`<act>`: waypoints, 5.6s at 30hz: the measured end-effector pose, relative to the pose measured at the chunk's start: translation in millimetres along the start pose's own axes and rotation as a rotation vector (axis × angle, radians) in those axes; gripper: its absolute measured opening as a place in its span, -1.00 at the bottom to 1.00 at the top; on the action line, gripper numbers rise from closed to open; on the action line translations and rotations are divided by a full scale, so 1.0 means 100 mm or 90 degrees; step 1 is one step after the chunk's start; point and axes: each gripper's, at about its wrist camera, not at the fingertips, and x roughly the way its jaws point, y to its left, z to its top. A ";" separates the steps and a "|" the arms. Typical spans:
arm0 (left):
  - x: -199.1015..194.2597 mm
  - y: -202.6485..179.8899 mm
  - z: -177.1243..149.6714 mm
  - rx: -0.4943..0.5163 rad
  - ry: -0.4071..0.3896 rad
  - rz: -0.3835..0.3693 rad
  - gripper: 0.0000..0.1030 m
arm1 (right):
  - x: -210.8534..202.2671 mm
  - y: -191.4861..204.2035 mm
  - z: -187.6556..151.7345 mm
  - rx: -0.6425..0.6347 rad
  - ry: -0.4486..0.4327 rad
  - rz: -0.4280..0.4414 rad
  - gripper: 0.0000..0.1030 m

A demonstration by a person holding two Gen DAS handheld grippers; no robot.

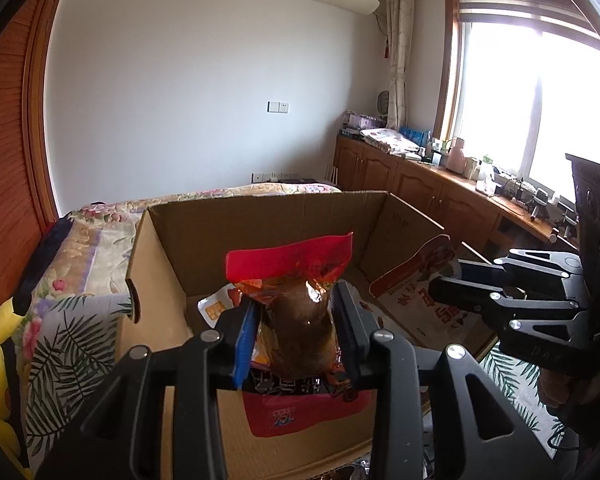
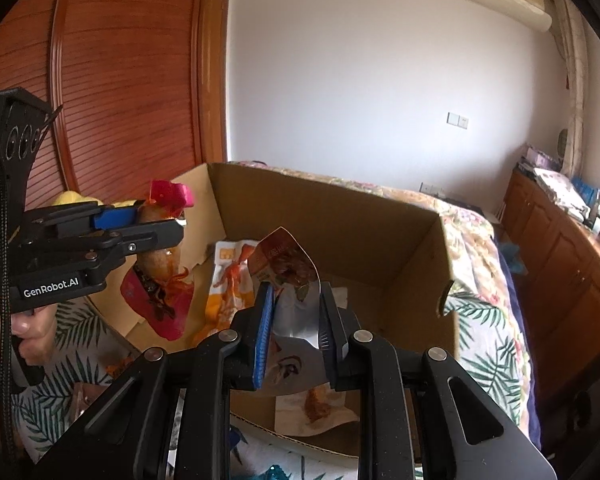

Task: Organize snacks
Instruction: 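Lower both snacks into the box and open both tools, then move both tools back from the box to the remaining snacks, then grasp the golden sesame bar with the right tool while the left grasps the white orange-printed pouch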

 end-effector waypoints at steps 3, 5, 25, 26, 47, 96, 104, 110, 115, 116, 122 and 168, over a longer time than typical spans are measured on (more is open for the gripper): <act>0.04 0.00 0.00 -0.002 0.009 0.000 -0.27 | 0.05 0.01 -0.03 0.001 0.010 0.002 -0.62; 0.05 0.00 -0.01 -0.003 0.011 0.002 -0.16 | 0.08 0.01 -0.06 0.000 0.015 0.002 -0.62; -0.38 -0.06 -0.10 0.011 -0.010 0.007 0.06 | -0.21 0.06 -0.13 0.029 0.004 -0.011 -0.43; -0.42 -0.07 -0.11 0.012 -0.011 0.007 0.07 | -0.26 0.07 -0.13 0.030 0.001 -0.012 -0.42; -0.87 -0.21 -0.92 0.018 0.086 0.004 0.09 | -0.87 0.34 -0.93 0.087 0.053 -0.010 -0.13; -0.37 -0.34 -1.45 0.099 0.243 -0.008 0.59 | -0.72 0.64 -1.76 0.229 0.164 0.049 0.28; -0.37 -0.34 -1.46 0.098 0.240 -0.010 0.59 | -0.55 0.68 -1.64 0.223 0.176 0.037 0.39; -0.42 -0.30 -1.46 0.091 0.237 -0.013 0.59 | -0.42 0.73 -1.56 0.216 0.187 0.017 0.43; -0.43 -0.29 -1.46 0.092 0.237 -0.013 0.59 | -0.37 0.82 -1.56 0.166 0.187 -0.015 0.43; -0.43 -0.29 -1.46 0.091 0.237 -0.012 0.59 | -0.37 0.81 -1.57 0.165 0.187 -0.015 0.43; -0.45 -0.27 -1.46 0.087 0.236 -0.015 0.59 | -0.42 0.78 -1.62 0.122 0.197 -0.040 0.03; -0.27 -0.37 -1.30 0.115 0.289 -0.007 -0.29 | -0.65 0.52 -1.82 0.092 0.131 -0.045 -0.01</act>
